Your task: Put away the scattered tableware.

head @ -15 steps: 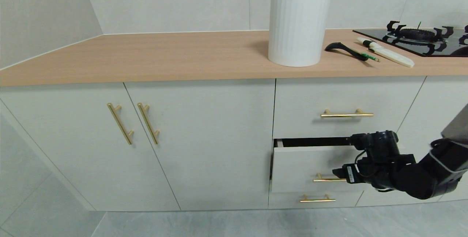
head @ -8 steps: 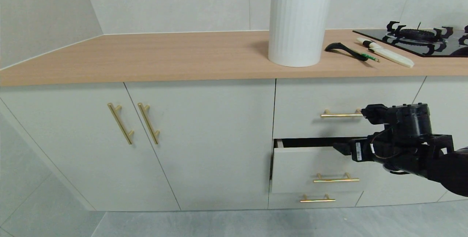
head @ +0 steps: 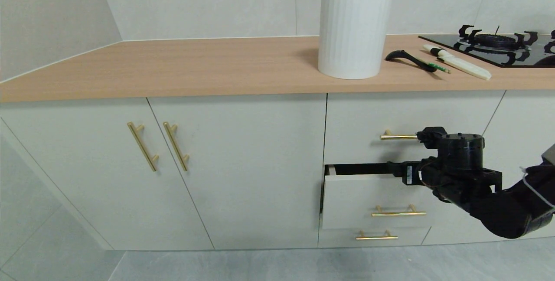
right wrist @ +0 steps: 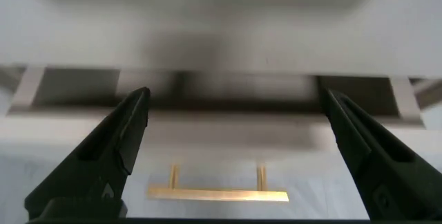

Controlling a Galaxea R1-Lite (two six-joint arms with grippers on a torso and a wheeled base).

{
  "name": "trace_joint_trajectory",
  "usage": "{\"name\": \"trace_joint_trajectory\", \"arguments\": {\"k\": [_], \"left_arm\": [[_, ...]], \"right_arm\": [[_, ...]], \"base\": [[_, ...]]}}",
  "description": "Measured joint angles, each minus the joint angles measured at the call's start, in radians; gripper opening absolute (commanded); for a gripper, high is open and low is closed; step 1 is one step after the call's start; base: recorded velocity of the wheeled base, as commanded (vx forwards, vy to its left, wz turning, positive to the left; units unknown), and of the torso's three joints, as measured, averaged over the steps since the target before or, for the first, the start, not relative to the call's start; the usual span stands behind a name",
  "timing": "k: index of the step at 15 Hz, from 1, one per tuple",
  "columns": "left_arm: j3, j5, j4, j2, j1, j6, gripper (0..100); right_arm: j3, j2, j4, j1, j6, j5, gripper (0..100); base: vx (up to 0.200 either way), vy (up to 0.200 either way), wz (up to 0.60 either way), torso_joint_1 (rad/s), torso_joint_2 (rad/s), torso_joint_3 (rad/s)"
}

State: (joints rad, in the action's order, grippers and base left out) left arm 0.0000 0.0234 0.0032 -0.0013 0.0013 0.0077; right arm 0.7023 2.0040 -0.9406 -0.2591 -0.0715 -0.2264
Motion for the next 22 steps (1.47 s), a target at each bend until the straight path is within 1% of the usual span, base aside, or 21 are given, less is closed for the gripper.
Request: {"name": "trace_joint_trajectory", "arguments": {"k": [5,8,13,19,22], "left_arm": [[0.0,0.0,0.0,0.0,0.0,0.0,100],[0.0,0.0,0.0,0.0,0.0,0.0,100],[0.0,0.001,0.0,0.0,0.0,0.0,100],[0.0,0.0,0.0,0.0,0.0,0.0,100],[0.0,0.0,0.0,0.0,0.0,0.0,100]], "right_arm": [[0.006,0.071,-0.037,0.009,0.0,-0.001,100],[0.009,0.098,-0.092,0.013,-0.015,-0.001,100],[0.017,0.126,-0.091,0.016,-0.016,-0.002,100],[0.004,0.101,-0.023,0.016,-0.017,0.0,100],[-0.002,0.057,0.077,0.014,-0.018,0.007,100]], "base": [[0.0,0.0,0.0,0.0,0.0,0.0],[0.0,0.0,0.0,0.0,0.0,0.0],[0.0,0.0,0.0,0.0,0.0,0.0],[0.0,0.0,0.0,0.0,0.0,0.0],[0.0,0.0,0.0,0.0,0.0,0.0]]}}
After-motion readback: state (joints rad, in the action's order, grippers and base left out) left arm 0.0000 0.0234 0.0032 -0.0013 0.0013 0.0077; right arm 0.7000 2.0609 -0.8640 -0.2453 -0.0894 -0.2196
